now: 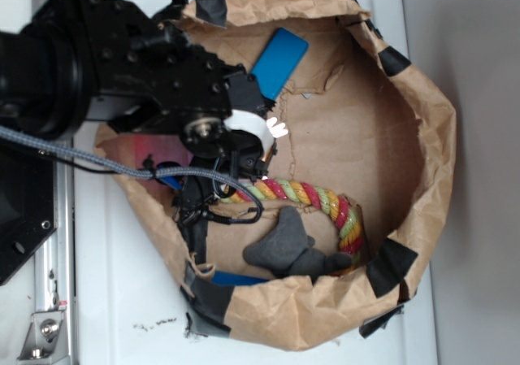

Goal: Grab the silver keys.

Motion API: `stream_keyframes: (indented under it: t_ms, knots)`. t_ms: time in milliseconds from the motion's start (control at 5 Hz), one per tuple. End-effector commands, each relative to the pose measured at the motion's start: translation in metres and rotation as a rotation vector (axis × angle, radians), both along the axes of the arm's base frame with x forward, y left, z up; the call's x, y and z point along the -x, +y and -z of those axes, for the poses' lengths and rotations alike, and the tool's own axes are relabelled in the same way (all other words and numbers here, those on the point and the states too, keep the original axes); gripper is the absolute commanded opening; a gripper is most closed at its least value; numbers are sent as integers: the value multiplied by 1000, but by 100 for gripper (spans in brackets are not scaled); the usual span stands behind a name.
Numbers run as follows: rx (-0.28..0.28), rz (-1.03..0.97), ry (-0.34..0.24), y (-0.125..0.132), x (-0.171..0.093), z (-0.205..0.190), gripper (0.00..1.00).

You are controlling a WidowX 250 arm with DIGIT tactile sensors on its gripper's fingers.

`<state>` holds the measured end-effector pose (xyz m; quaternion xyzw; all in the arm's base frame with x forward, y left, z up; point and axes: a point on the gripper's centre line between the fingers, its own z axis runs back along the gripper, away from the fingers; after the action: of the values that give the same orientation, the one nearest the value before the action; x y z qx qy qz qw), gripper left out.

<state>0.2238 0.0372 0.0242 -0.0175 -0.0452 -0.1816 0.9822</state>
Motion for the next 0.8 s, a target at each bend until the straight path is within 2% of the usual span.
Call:
stream_keyframes:
  t_ms: [0, 200, 400, 600]
  knots:
    - [-7, 3, -26, 0, -10, -17, 0]
    - [-16, -18, 3, -3, -14, -28, 0]
    - [-101, -188, 49, -18, -38, -58, 0]
    - [-38, -420, 70, -26, -67, -108, 0]
